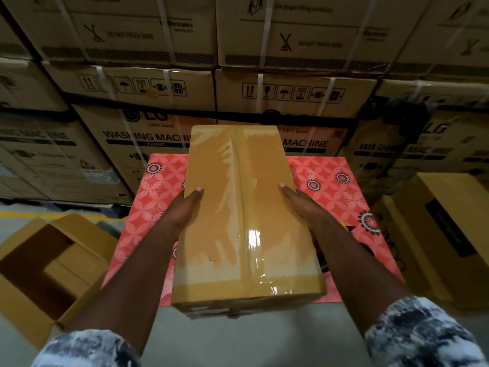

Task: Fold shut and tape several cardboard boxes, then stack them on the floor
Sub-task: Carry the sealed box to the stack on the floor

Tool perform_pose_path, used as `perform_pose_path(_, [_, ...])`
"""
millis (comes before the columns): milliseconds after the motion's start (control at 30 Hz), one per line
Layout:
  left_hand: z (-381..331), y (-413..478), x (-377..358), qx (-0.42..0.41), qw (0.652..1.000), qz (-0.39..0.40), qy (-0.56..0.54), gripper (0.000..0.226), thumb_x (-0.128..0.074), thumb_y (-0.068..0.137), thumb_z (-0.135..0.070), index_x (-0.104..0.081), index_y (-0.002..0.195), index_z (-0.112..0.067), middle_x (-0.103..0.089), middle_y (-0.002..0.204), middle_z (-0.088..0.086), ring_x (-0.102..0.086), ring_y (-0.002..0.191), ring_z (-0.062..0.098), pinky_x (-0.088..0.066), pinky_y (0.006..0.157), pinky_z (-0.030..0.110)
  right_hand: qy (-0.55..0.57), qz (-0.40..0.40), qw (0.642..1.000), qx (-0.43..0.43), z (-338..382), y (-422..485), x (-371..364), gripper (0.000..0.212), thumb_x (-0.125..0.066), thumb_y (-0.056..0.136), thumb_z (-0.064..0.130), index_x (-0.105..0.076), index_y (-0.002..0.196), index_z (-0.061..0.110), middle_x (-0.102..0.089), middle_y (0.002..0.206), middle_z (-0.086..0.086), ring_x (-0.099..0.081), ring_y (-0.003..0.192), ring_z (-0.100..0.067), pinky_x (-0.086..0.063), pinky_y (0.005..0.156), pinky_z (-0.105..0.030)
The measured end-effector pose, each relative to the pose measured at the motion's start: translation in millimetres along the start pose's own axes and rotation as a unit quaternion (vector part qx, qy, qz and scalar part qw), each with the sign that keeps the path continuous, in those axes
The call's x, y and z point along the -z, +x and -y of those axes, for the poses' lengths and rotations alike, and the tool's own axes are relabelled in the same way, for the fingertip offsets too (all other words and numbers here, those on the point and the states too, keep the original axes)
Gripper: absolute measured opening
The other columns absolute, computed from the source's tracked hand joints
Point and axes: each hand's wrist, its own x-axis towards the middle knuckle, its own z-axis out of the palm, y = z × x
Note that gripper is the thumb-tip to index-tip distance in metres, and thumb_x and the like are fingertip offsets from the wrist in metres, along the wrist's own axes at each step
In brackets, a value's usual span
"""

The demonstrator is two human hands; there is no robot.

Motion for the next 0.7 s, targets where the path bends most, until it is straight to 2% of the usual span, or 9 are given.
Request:
perform_pose_path(200, [-7, -7, 14, -0.003, 1.000, 0.026, -0.005, 0.051, -0.054, 0.103, -0.040, -0.046, 0.149, -0.019, -0.056, 0.134, -0.006, -0.053, 0.124, 0.017, -0.037, 0.102, 0.030, 0.011, -0.001, 1.000, -0.011, 6, -21, -9, 0.056, -0.058, 0.098, 0.052, -0.057, 0.140, 0.016, -0.065, 0.131, -0.004, -0.063, 0.118, -0.028, -0.048, 0.105, -0.040])
perform_pose_path(333, [-7, -14, 26, 0.001, 1.000, 0.027, -0.009, 0.052, -0.056, 0.102, -0.041, -0.047, 0.149, -0.019, -0.057, 0.141, -0.002, -0.053, 0.131, 0.021, -0.038, 0.108, 0.034, 0.005, -0.011, 1.000, -0.028, 6, -29, -13, 0.065, -0.062, 0.092, 0.060, -0.059, 0.139, 0.015, -0.066, 0.132, -0.006, -0.063, 0.119, -0.030, -0.047, 0.109, -0.047])
perform_pose_path(467, [-4, -25, 32, -0.004, 1.000, 0.015, -0.014, 0.050, -0.057, 0.102, -0.038, -0.047, 0.147, -0.017, -0.058, 0.131, -0.002, -0.055, 0.124, 0.022, -0.040, 0.109, 0.035, 0.003, -0.027, 0.999, -0.026, 0, -39, -18, 0.088, -0.066, 0.071, 0.073, -0.062, 0.136, 0.014, -0.068, 0.129, -0.006, -0.065, 0.116, -0.030, -0.048, 0.108, -0.046])
perform_pose_path(567, [-1, -35, 39, -0.007, 0.999, 0.022, -0.025, 0.052, -0.058, 0.101, -0.040, -0.048, 0.147, -0.018, -0.059, 0.137, -0.001, -0.057, 0.124, 0.023, -0.040, 0.113, 0.040, 0.004, -0.034, 0.999, -0.010, 4, -58, -23, 0.060, -0.062, 0.094, 0.054, -0.061, 0.136, 0.011, -0.069, 0.126, -0.010, -0.067, 0.111, -0.029, -0.051, 0.100, -0.037])
perform_pose_path(633, [-1, -40, 42, -0.014, 0.999, 0.018, -0.026, 0.053, -0.059, 0.100, -0.041, -0.048, 0.147, -0.019, -0.058, 0.136, -0.002, -0.056, 0.124, 0.022, -0.041, 0.113, 0.041, 0.002, -0.044, 0.999, -0.012, 3, -65, -22, 0.054, -0.059, 0.099, 0.048, -0.061, 0.136, 0.010, -0.069, 0.125, -0.011, -0.068, 0.109, -0.029, -0.053, 0.096, -0.036])
perform_pose_path(700, [-1, -46, 41, -0.019, 0.999, 0.016, -0.034, 0.055, -0.059, 0.100, -0.040, -0.046, 0.148, -0.018, -0.057, 0.136, -0.003, -0.055, 0.122, 0.020, -0.041, 0.109, 0.036, 0.003, -0.044, 0.999, -0.016, 5, -74, -20, 0.051, -0.058, 0.099, 0.048, -0.063, 0.132, 0.010, -0.071, 0.121, -0.011, -0.070, 0.101, -0.029, -0.055, 0.086, -0.034])
